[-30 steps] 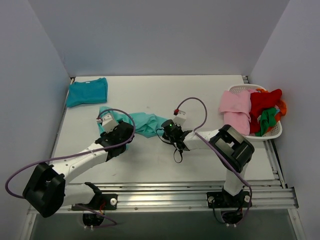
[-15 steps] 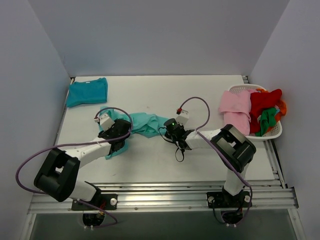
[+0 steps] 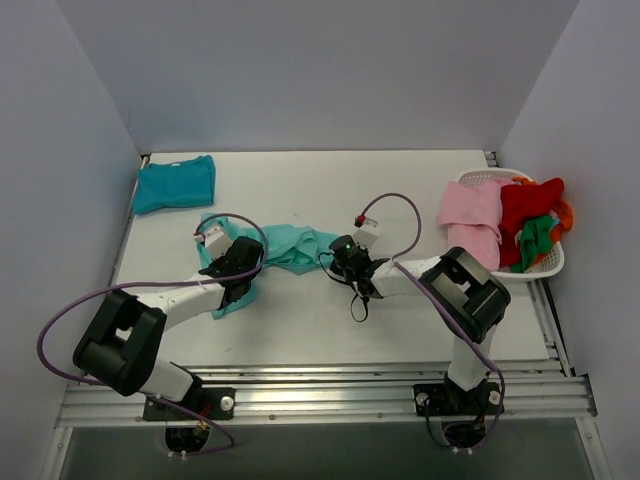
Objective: Fold and stack the t-shirts
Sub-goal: Flatten the tshirt out
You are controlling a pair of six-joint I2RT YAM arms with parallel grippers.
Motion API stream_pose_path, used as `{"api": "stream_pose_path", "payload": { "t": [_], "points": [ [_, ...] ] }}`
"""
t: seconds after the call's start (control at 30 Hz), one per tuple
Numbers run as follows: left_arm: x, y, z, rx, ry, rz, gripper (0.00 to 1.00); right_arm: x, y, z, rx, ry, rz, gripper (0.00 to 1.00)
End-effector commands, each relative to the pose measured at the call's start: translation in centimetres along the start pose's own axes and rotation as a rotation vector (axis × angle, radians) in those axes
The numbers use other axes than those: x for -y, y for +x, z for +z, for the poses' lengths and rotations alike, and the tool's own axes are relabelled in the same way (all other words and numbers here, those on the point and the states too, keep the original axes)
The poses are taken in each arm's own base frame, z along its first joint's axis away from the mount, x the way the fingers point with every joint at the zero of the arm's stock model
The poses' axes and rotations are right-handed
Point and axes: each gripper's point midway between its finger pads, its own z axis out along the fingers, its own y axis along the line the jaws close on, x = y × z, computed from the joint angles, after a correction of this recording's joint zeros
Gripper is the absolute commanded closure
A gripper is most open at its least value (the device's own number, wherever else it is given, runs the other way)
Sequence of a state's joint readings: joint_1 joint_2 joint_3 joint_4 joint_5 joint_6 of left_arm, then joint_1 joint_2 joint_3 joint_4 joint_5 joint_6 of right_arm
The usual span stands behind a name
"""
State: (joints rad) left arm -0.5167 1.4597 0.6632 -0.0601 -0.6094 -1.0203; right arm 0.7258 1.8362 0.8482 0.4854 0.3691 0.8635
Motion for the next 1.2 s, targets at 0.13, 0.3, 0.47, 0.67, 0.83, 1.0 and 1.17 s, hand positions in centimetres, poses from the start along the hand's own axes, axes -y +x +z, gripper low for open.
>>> {"api": "stream_pose_path", "payload": {
  "t": [0.13, 0.3, 0.47, 0.67, 0.83, 1.0, 1.17],
  "points": [
    [1.2, -0.5, 0.2, 0.009, 0.036, -0.011, 0.95, 3.3, 2.2, 0.7, -0.066, 0.098, -0.06, 1.0],
    [2.5, -1.1, 0.2, 0.028, 0.086, -0.02, 0.98, 3.4, 1.7, 0.4, -0.057, 0.097, -0.05, 1.0],
    [3.5, -4.5, -4.0, 0.165, 0.091, 0.041, 0.98, 1.2, -2.3, -3.9, 0.001, 0.035, -0.028, 1.0],
    [4.3, -9.4, -11.2, 0.236, 0.205, -0.008, 0.98, -0.3, -10.3, -12.5, 0.178, 0.013, -0.014, 1.0],
    [4.3, -12.5, -17.7, 0.286, 0.311, -0.026, 0.98, 1.3, -14.8, -20.1, 0.289, -0.001, 0.018, 1.0],
    [3.7, -15.8, -23.2, 0.309, 0.399, 0.002, 0.98, 2.9, -17.9, -26.0, 0.357, -0.04, 0.055, 1.0],
    [3.2, -19.4, -27.6, 0.357, 0.504, -0.016, 0.98, 4.6, -20.9, -31.3, 0.407, -0.083, 0.09, 1.0]
  ]
}}
